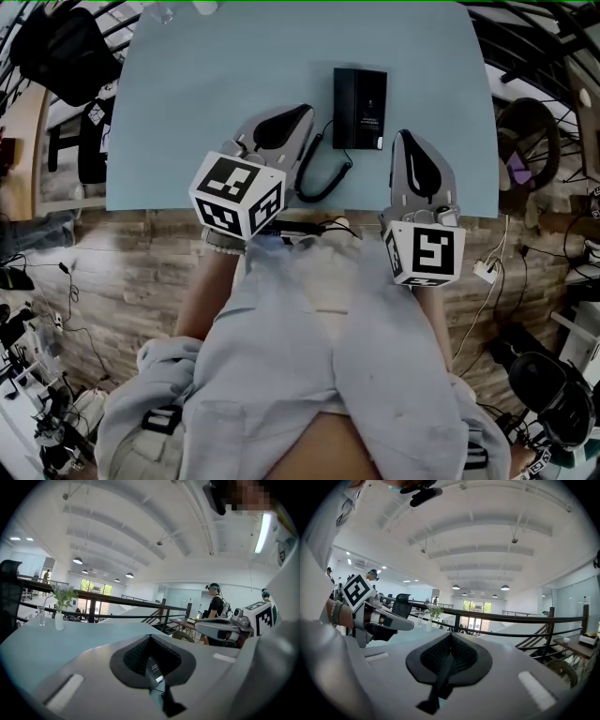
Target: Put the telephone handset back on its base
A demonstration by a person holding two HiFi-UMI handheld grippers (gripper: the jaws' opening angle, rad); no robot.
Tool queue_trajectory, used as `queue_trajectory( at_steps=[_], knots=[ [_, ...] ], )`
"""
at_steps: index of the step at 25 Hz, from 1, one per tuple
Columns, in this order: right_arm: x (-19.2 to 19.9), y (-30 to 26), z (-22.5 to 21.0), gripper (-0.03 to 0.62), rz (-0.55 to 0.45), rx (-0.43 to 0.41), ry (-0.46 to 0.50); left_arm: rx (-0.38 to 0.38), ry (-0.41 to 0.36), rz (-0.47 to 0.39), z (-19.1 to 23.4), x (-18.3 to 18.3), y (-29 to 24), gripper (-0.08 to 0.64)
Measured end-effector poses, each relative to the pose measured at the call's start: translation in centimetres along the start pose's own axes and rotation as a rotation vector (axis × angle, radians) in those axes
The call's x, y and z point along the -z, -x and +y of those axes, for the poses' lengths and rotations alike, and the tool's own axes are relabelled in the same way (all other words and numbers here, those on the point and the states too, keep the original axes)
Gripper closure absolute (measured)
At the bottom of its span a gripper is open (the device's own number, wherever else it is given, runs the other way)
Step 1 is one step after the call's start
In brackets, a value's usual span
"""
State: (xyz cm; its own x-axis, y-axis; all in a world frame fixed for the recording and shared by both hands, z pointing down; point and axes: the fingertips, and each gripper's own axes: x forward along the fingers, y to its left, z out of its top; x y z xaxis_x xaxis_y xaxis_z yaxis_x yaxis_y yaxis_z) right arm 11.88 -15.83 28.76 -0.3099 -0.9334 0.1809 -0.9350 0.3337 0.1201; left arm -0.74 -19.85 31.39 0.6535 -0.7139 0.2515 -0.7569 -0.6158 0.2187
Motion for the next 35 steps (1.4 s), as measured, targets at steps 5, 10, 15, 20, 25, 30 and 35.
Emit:
queue_trajectory(
  at_steps=[5, 10, 15, 20, 25, 30, 35],
  knots=[
    [0.2, 0.1, 0.3, 0.586, 0.009, -0.007, 0.006, 0.005, -0.008, 0.010, -0.1, 0.4, 0.1, 0.557],
    [0.2, 0.0, 0.3, 0.586, 0.011, -0.008, 0.011, 0.008, -0.015, 0.010, -0.1, 0.5, 0.0, 0.557],
    [0.2, -0.1, 0.4, 0.586, 0.012, -0.007, 0.011, 0.012, -0.019, 0.008, -0.1, 0.4, 0.0, 0.557],
    [0.3, -0.3, 0.4, 0.586, 0.018, -0.009, 0.012, 0.010, -0.020, 0.011, 0.0, 0.5, 0.0, 0.557],
    [0.4, -0.6, 0.6, 0.586, 0.028, -0.015, 0.017, 0.010, -0.020, 0.019, 0.2, 0.7, -0.1, 0.557],
    [0.8, -0.6, 0.6, 0.586, 0.027, -0.014, 0.010, 0.011, -0.019, 0.023, 0.3, 1.0, -0.2, 0.557],
    [0.9, -0.7, 0.8, 0.586, 0.030, -0.018, 0.011, 0.011, -0.016, 0.027, 0.4, 1.2, -0.1, 0.557]
  ],
)
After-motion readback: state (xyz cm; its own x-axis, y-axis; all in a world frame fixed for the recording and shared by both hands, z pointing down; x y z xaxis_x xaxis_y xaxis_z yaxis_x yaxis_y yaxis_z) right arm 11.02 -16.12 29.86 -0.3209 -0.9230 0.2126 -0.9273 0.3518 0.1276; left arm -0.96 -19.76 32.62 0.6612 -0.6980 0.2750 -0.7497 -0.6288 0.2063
